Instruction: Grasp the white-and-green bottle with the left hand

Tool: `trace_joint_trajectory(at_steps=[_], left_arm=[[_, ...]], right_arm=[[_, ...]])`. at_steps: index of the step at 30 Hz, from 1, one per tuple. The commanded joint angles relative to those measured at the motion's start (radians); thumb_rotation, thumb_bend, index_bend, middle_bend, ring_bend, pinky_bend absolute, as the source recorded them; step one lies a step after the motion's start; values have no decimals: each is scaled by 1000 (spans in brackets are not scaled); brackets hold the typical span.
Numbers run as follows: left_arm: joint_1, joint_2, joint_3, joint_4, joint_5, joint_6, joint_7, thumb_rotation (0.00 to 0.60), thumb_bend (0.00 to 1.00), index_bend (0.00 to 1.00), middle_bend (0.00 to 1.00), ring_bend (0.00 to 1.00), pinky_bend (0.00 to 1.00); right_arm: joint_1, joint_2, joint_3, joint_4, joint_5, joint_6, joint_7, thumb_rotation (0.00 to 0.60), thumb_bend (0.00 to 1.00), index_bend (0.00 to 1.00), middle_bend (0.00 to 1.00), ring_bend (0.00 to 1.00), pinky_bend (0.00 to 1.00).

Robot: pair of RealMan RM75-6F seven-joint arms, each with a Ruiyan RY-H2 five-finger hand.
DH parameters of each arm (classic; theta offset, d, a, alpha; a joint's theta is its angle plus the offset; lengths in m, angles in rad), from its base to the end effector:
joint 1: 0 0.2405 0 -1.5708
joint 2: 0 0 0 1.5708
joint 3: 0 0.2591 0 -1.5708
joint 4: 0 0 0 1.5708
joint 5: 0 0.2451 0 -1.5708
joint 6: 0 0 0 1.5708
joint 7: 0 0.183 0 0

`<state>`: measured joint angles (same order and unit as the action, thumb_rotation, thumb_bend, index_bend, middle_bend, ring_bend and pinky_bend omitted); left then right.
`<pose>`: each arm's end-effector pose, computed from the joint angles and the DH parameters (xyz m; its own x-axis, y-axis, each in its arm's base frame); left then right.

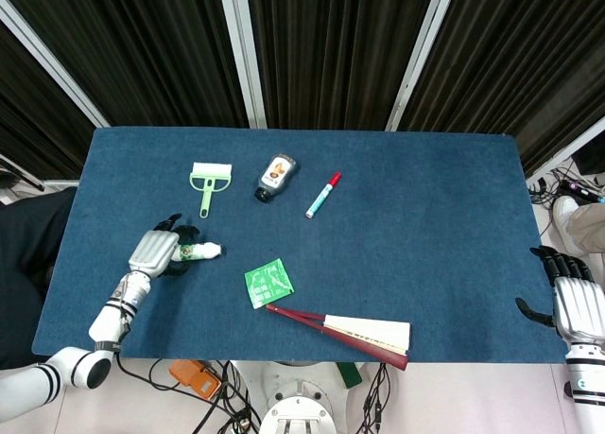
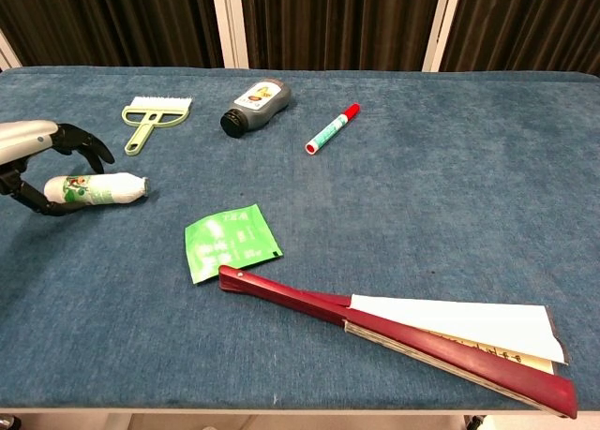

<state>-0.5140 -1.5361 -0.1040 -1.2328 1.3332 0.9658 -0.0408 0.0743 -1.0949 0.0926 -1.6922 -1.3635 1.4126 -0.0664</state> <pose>-0.2767 0.3612 -0.0459 0.3444 0.3261 0.8803 0.9354 -0.1994 -0.2921 -0.3363 -0.2272 0.1308 0.3823 -0.0477 0.9228 -0.9147 0.1218 0.3853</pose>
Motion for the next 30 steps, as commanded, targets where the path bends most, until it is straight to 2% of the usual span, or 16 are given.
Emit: trace_joint_trajectory(at_steps=[1, 4, 9, 12, 17, 23, 30], left_arm=[[5, -18, 5, 24, 14, 22, -15, 600, 310, 345, 384, 91, 152], [9, -40, 11, 62, 19, 42, 3, 600, 347, 399, 454, 152, 157], [17, -55, 16, 87, 6, 43, 11, 600, 390, 409, 472, 168, 164], [20, -52, 14, 88, -1, 41, 5, 600, 398, 419, 488, 180, 165], [28, -26, 5, 63, 12, 77, -15, 600, 463, 490, 581, 262, 199], [28, 97, -46, -85, 15, 133, -26, 600, 501, 491, 582, 263, 200], [39, 306, -131, -330, 17, 221, -11, 600, 502, 491, 581, 263, 229]], right_arm=[[1, 0, 1, 1, 2, -2, -1, 600, 323, 227, 210, 211, 183], [2, 0, 1, 2, 2, -3, 0, 600, 323, 227, 210, 211, 183], [1, 1, 2, 2, 6, -3, 3, 600, 323, 229, 210, 211, 183], [1, 1, 2, 2, 7, -2, 2, 600, 323, 231, 210, 211, 183], [1, 1, 3, 0, 9, -2, 4, 600, 323, 232, 210, 211, 183], [1, 3, 3, -1, 10, -3, 6, 600, 323, 232, 210, 211, 183], [1, 3, 3, -3, 13, -4, 3, 600, 323, 232, 210, 211, 183]])
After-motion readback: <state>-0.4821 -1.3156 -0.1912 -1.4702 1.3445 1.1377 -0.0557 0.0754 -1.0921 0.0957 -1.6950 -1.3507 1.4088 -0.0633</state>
